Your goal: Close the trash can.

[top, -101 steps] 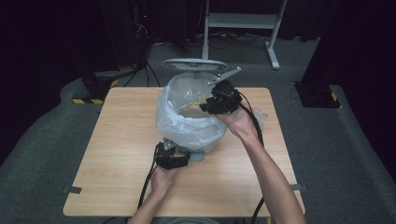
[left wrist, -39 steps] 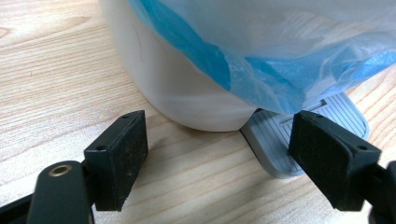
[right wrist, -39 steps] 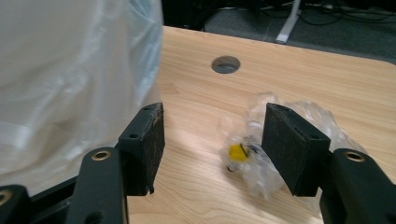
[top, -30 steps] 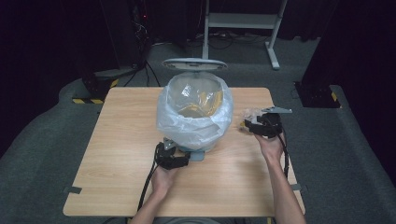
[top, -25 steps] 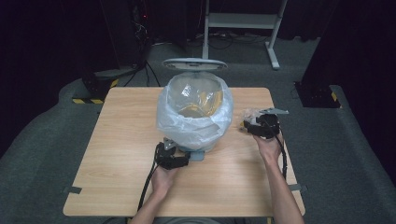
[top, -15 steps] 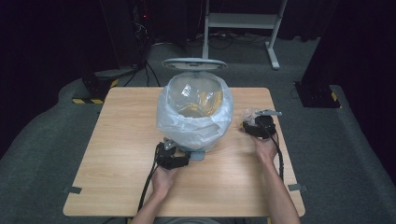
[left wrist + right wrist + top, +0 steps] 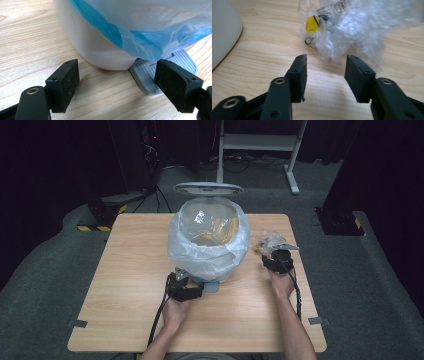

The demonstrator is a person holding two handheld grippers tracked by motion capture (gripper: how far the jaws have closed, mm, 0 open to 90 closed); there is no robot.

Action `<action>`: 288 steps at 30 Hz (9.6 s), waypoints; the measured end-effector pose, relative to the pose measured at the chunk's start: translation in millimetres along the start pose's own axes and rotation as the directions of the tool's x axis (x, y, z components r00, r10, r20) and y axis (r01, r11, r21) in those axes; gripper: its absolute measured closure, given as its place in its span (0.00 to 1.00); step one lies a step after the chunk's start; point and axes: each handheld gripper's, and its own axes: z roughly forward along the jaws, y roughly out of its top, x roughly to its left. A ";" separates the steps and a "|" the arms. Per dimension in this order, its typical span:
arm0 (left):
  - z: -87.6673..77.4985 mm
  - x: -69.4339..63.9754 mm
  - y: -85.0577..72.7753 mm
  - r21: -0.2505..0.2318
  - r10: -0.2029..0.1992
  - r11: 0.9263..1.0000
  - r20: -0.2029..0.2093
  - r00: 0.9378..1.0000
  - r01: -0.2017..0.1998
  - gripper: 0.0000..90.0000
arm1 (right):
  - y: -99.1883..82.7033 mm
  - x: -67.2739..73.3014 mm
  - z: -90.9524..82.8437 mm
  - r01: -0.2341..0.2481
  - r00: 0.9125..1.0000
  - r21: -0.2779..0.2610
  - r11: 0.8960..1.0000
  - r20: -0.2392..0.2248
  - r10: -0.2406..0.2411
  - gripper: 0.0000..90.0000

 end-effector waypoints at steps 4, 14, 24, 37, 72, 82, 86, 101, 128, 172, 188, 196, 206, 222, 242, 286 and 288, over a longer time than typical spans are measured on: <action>0.0 0.2 0.1 0.001 0.002 1.000 0.001 1.000 -0.002 0.23 | -4.0 -8.2 -8.1 -0.014 1.000 -0.020 1.000 0.022 0.014 0.52; 0.2 0.2 0.1 0.000 -0.002 1.000 0.002 1.000 0.002 0.22 | -9.3 -29.9 -0.2 -0.054 0.994 -0.003 0.999 0.092 0.054 0.51; 0.3 0.3 0.0 0.000 -0.007 1.000 0.003 1.000 0.007 0.22 | -9.7 -33.2 2.2 -0.046 0.993 -0.012 0.999 0.112 0.047 0.53; 0.3 0.5 0.0 0.000 -0.007 1.000 0.006 1.000 0.007 0.23 | -2.6 -36.0 8.3 -0.021 0.991 0.033 0.999 0.135 0.017 0.52; 0.7 1.5 0.1 0.002 -0.021 1.000 0.015 1.000 0.021 0.23 | -8.1 -27.9 -13.2 0.069 0.995 0.004 0.998 0.077 -0.069 1.00; 1.0 2.8 0.4 0.004 -0.017 1.000 0.024 1.000 0.017 0.23 | -7.8 -21.5 -51.7 0.068 0.998 -0.056 0.996 0.011 -0.068 1.00; 1.1 3.3 0.6 0.005 -0.019 1.000 0.027 0.999 0.019 0.23 | -4.4 -17.8 -69.4 0.066 0.997 -0.081 0.995 -0.023 -0.069 1.00; 0.9 2.6 0.5 0.003 -0.013 1.000 0.020 1.000 0.013 0.23 | 11.8 -9.0 -124.5 0.098 0.988 -0.124 0.988 -0.106 -0.111 1.00; 1.0 2.9 0.7 0.004 -0.013 1.000 0.023 1.000 0.013 0.23 | 62.2 -1.3 -185.0 0.115 0.974 -0.187 0.976 -0.171 -0.147 1.00; 1.0 2.6 0.7 0.004 -0.015 1.000 0.019 1.000 0.015 0.23 | 193.8 139.9 -177.4 0.296 0.884 -0.357 0.886 -0.248 -0.396 1.00; 1.0 3.1 0.7 0.005 -0.016 1.000 0.024 1.000 0.015 0.23 | 192.6 175.8 -134.1 0.476 0.844 -0.208 0.855 -0.163 -0.510 1.00; 1.2 3.2 0.7 0.005 -0.019 1.000 0.024 1.000 0.019 0.23 | 191.0 169.7 -113.9 0.467 0.854 -0.075 0.881 -0.220 -0.471 0.91; 1.3 3.1 0.7 0.004 -0.023 1.000 0.025 0.999 0.023 0.23 | 189.9 158.1 -127.3 0.411 0.870 -0.102 0.906 -0.255 -0.423 0.75; 1.0 2.9 0.6 0.005 -0.024 1.000 0.028 0.999 0.024 0.24 | 175.9 148.0 -128.0 0.329 0.861 -0.180 0.927 -0.347 -0.373 0.90; 0.4 3.3 2.7 0.022 -0.003 1.000 0.028 1.000 0.002 0.25 | 138.1 102.2 -147.0 0.121 0.891 -0.267 0.956 -0.395 -0.223 0.60; -1.3 4.5 5.1 0.052 0.036 0.998 0.029 0.999 -0.038 0.25 | 79.7 58.4 -157.8 0.021 0.921 -0.315 0.949 -0.363 -0.141 0.60; -1.5 4.5 5.2 0.055 0.039 0.998 0.028 0.999 -0.041 0.25 | 77.6 57.5 -157.2 0.022 0.924 -0.311 0.950 -0.358 -0.138 0.59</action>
